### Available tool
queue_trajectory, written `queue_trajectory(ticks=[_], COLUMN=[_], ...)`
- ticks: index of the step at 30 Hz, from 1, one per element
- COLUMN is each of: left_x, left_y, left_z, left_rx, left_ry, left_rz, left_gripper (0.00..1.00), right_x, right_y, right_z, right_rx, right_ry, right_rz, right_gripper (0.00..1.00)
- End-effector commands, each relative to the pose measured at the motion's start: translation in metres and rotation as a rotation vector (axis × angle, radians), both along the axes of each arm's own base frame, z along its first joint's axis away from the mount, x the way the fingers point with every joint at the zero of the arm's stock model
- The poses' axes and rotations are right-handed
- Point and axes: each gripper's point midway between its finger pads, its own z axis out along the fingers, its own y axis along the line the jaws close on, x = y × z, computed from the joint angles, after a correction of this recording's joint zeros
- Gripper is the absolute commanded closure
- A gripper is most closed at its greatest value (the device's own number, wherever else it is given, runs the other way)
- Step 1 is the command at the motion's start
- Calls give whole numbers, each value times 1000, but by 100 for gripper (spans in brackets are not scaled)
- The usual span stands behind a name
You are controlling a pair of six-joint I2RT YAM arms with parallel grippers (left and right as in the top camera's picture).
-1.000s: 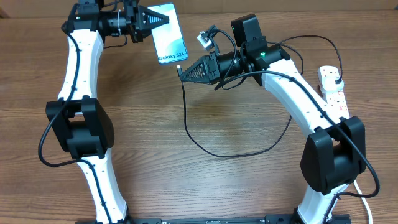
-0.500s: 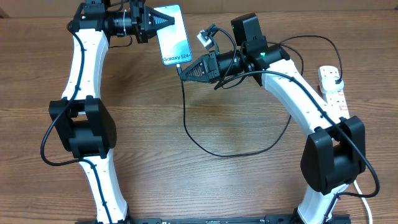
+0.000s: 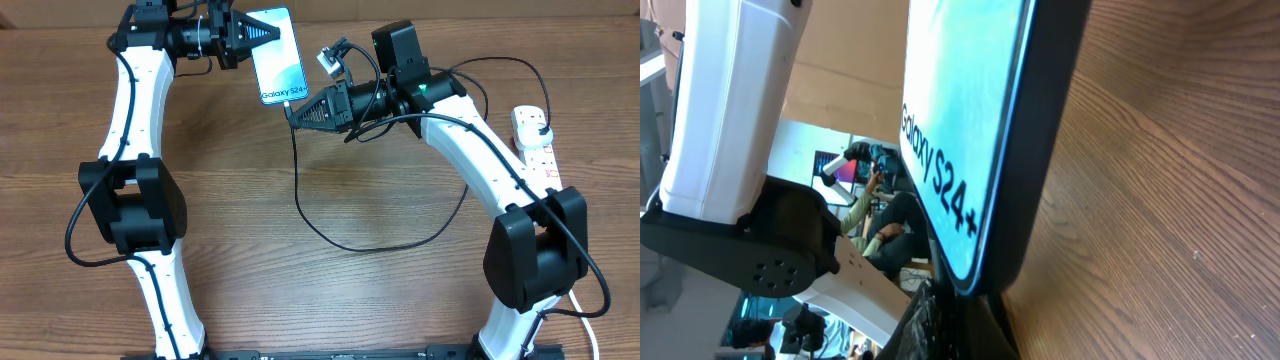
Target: Plug charger to phone and switch on socket
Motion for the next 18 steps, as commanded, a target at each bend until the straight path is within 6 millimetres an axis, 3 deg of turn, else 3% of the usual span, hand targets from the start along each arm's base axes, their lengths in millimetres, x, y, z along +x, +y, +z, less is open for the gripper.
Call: queue_trajectory(ticks=[1, 18], left_x=[-6, -7], left_y=[-7, -11], left_z=[12, 11], left_rx=[-22, -21], left_ry=[-46, -46], left_rz=[-37, -44], left_gripper=[96, 96], right_x=[3, 11], right_y=[-1, 2], right_z=[10, 18], right_rx=[1, 21], right_ry=[-6, -13], right_rz=[-18, -43], right_gripper=[96, 96])
